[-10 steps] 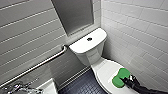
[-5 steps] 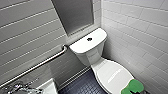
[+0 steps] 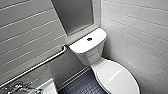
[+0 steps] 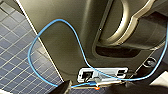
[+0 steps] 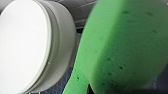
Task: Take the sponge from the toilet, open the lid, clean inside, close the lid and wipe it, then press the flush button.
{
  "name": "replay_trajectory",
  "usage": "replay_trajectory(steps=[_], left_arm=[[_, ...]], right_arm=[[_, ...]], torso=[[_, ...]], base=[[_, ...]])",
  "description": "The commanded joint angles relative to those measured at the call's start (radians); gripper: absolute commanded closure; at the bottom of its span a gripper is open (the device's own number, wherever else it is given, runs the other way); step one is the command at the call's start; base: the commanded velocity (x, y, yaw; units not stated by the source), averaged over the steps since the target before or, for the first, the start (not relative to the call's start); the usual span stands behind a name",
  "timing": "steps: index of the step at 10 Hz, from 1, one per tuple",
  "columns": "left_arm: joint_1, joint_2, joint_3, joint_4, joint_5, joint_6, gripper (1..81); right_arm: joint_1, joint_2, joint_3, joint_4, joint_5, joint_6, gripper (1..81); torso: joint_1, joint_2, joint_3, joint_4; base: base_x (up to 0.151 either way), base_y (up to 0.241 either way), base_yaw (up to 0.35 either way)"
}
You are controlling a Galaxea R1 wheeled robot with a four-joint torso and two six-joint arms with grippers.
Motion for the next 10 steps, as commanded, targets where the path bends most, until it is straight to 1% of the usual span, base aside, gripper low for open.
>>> replay_trajectory(steps=[1, 2, 3, 4, 5, 7, 8, 9, 10], left_arm=[[0.018, -0.011, -0.001, -0.001, 0.097, 0.022, 1.0], [0.018, -0.008, -0.001, -0.001, 0.097, 0.025, 1.0], [0.017, -0.004, -0.001, 0.0, 0.097, 0.025, 1.0], [0.017, -0.001, -0.001, -0.001, 0.097, 0.028, 1.0], [0.015, 0.002, 0.0, -0.001, 0.097, 0.039, 1.0], [0.015, 0.006, 0.002, -0.001, 0.097, 0.039, 1.0], [0.015, 0.006, 0.002, -0.001, 0.097, 0.045, 1.0], [0.014, 0.006, 0.0, -0.001, 0.097, 0.046, 1.0], [0.014, 0.007, 0.0, -0.001, 0.095, 0.046, 1.0]], right_arm=[[-0.141, -0.158, 0.251, -0.189, 0.11, 0.039, 81.1], [-0.18, -0.181, 0.335, -0.203, 0.113, 0.026, 81.1], [-0.204, -0.192, 0.421, -0.202, 0.127, -0.059, 81.1], [-0.204, -0.197, 0.523, -0.186, 0.136, -0.179, 81.1], [-0.185, -0.198, 0.614, -0.104, 0.135, -0.322, 81.1], [-0.062, -0.184, 0.733, 0.177, 0.127, -0.626, 81.1], [0.013, -0.174, 0.764, 0.281, 0.127, -0.724, 81.1], [0.101, -0.155, 0.772, 0.399, 0.119, -0.81, 81.1], [0.193, -0.137, 0.755, 0.479, 0.116, -0.868, 81.1]], torso=[[0.0, 0.0, 0.0, 0.0], [0.0, 0.0, 0.0, 0.0], [0.0, 0.0, 0.0, 0.0], [0.0, 0.0, 0.0, 0.0], [0.0, 0.0, 0.0, 0.0], [0.0, -0.001, 0.0, 0.0], [0.0, -0.001, 0.0, 0.0], [0.0, -0.001, 0.0, 0.0], [0.0, -0.001, 0.0, 0.0]], base=[[0.0, 0.0, 0.0], [0.0, 0.0, 0.0], [0.0, 0.0, 0.0], [0.0, 0.0, 0.0], [0.0, 0.0, 0.0], [0.0, 0.0, 0.0], [0.0, 0.0, 0.0], [0.0, 0.0, 0.0], [0.0, 0.0, 0.0]])
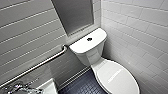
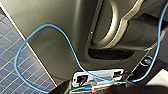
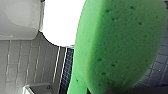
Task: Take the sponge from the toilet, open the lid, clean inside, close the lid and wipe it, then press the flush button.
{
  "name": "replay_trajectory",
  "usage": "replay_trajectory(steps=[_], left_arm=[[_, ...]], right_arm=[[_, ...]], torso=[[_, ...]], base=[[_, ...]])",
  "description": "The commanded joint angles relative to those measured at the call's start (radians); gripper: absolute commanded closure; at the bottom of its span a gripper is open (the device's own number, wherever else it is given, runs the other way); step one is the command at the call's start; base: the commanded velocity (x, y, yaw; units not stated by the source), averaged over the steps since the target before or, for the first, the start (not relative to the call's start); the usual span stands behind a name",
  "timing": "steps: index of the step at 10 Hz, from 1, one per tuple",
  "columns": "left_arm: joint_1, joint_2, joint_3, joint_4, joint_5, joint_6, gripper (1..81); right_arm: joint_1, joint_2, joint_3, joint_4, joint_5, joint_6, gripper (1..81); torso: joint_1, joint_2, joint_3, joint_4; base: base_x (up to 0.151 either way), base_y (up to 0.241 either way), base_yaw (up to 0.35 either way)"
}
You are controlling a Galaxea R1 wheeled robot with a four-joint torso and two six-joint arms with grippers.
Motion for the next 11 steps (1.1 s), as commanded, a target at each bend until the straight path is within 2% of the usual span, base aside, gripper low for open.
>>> replay_trajectory(steps=[1, 2, 3, 4, 5, 6, 7, 8, 9, 11], left_arm=[[0.014, -0.015, 0.005, -0.001, 0.097, 0.006, 1.0], [0.012, -0.013, 0.005, -0.003, 0.097, 0.006, 1.0], [0.012, -0.013, 0.005, -0.001, 0.097, 0.006, 1.0], [0.012, -0.013, 0.003, -0.003, 0.097, 0.006, 1.0], [0.012, -0.015, 0.002, -0.004, 0.097, 0.006, 1.0], [0.012, -0.019, 0.002, -0.006, 0.097, 0.006, 1.0], [0.013, -0.022, 0.002, -0.009, 0.097, 0.006, 1.0], [0.013, -0.024, 0.001, -0.01, 0.097, 0.006, 1.0], [0.013, -0.021, 0.001, -0.01, 0.097, 0.006, 1.0], [0.013, -0.021, 0.0, -0.012, 0.097, 0.006, 1.0]], right_arm=[[0.353, 0.02, 0.09, 0.397, -0.034, -0.331, 81.1], [0.447, 0.047, 0.042, 0.454, -0.032, -0.37, 81.1], [0.545, 0.081, -0.014, 0.497, -0.035, -0.384, 81.1], [0.625, 0.127, -0.091, 0.516, -0.072, -0.387, 81.1], [0.714, 0.18, -0.193, 0.552, -0.175, -0.385, 81.1], [0.783, 0.23, -0.312, 0.618, -0.28, -0.385, 81.1], [0.825, 0.285, -0.445, 0.643, -0.405, -0.382, 81.1], [0.851, 0.341, -0.57, 0.638, -0.534, -0.375, 81.1], [0.869, 0.395, -0.668, 0.637, -0.596, -0.372, 81.1], [0.894, 0.498, -0.782, 0.635, -0.633, -0.37, 81.1]], torso=[[0.0, 0.0, 0.0, 0.0], [0.0, 0.0, 0.0, 0.0], [0.0, 0.0, 0.0, 0.0], [0.0, 0.0, 0.0, 0.0], [0.0, 0.0, 0.0, 0.0], [0.0, 0.0, 0.0, 0.0], [0.0, 0.0, 0.0, 0.0], [0.0, 0.0, 0.0, 0.0], [0.0, 0.0, 0.0, 0.0], [0.0, 0.0, 0.0, 0.0]], base=[[0.0, 0.0, 0.0], [0.0, 0.0, 0.0], [0.0, 0.0, 0.0], [0.0, 0.0, 0.0], [0.0, 0.0, 0.0], [0.0, 0.0, 0.0], [0.0, 0.0, 0.0], [0.0, 0.0, 0.0], [0.0, 0.0, 0.0], [0.0, 0.0, 0.0]])
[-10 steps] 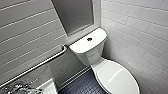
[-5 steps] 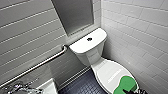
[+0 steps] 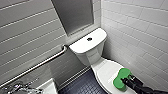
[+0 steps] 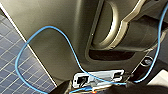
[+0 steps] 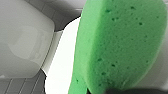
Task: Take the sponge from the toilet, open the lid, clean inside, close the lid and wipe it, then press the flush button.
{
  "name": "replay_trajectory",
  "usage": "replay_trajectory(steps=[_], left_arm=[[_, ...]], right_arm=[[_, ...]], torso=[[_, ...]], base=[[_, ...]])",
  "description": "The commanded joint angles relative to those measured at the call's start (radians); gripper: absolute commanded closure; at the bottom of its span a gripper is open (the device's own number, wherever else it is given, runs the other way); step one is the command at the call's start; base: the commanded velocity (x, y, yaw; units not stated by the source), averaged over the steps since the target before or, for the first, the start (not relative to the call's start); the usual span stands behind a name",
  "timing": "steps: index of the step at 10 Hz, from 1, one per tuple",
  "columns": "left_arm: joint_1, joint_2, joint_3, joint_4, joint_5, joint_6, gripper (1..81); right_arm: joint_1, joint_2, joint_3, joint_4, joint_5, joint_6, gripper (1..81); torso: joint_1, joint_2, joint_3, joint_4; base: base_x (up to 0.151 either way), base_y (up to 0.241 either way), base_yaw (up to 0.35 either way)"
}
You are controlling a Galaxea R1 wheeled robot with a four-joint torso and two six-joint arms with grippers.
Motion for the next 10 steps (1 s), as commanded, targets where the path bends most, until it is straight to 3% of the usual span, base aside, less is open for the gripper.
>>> replay_trajectory(steps=[1, 5, 10], left_arm=[[0.019, -0.025, 0.001, -0.011, 0.097, 0.006, 1.0], [0.019, -0.027, 0.001, -0.011, 0.097, 0.006, 1.0], [0.039, -0.044, 0.003, -0.015, 0.097, 0.005, 1.0]], right_arm=[[0.239, 0.238, -0.275, 0.069, -0.366, -0.038, 81.1], [0.29, 0.364, -0.295, 0.069, -0.364, -0.021, 81.1], [0.264, 0.465, -0.575, 0.069, -0.36, 0.014, 81.1]], torso=[[0.0, 0.0, 0.0, 0.0], [0.0, 0.0, 0.0, 0.0], [0.0, 0.0, 0.0, 0.0]], base=[[0.0, 0.0, 0.0], [0.0, 0.0, 0.0], [0.0, 0.0, 0.0]])
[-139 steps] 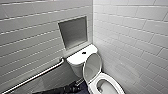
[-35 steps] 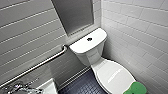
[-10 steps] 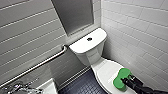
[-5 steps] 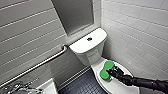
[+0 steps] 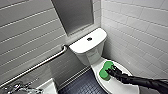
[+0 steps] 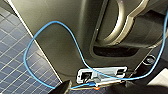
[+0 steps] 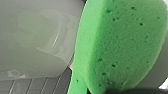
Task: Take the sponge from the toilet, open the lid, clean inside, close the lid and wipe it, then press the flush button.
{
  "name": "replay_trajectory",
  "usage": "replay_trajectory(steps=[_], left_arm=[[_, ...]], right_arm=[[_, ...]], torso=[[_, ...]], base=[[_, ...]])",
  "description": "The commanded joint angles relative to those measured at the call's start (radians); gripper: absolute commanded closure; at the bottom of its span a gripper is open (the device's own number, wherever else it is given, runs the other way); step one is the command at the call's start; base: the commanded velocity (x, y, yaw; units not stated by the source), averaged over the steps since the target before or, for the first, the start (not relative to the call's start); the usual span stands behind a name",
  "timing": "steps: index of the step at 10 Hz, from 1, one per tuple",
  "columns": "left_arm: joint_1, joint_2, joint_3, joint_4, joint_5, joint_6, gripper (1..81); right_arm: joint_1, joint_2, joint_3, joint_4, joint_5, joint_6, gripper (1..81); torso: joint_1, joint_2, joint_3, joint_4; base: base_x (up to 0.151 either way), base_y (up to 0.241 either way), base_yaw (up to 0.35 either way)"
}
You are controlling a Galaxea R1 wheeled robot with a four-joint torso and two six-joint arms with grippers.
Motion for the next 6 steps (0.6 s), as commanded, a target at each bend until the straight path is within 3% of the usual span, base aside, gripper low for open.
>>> replay_trajectory(steps=[1, 3, 4, 6], left_arm=[[0.033, -0.033, 0.008, -0.012, 0.097, 0.005, 1.0], [0.039, -0.033, 0.008, -0.012, 0.095, 0.005, 1.0], [0.039, -0.027, 0.008, -0.012, 0.097, 0.005, 1.0], [0.039, -0.019, 0.007, -0.008, 0.097, 0.005, 1.0]], right_arm=[[0.134, 0.082, -0.138, 0.001, -0.089, 0.019, 81.1], [0.107, 0.067, -0.141, -0.012, -0.094, 0.057, 81.1], [0.072, 0.016, -0.058, -0.047, -0.083, 0.057, 81.1], [-0.01, -0.096, 0.128, -0.085, 0.052, 0.057, 81.1]], torso=[[0.0, 0.0, 0.0, 0.0], [0.0, 0.0, 0.0, 0.0], [0.0, 0.0, 0.0, 0.0], [0.0, 0.0, 0.0, 0.0]], base=[[0.0, 0.0, 0.0], [0.0, 0.0, 0.0], [0.0, 0.0, 0.0], [0.0, 0.0, 0.0]])
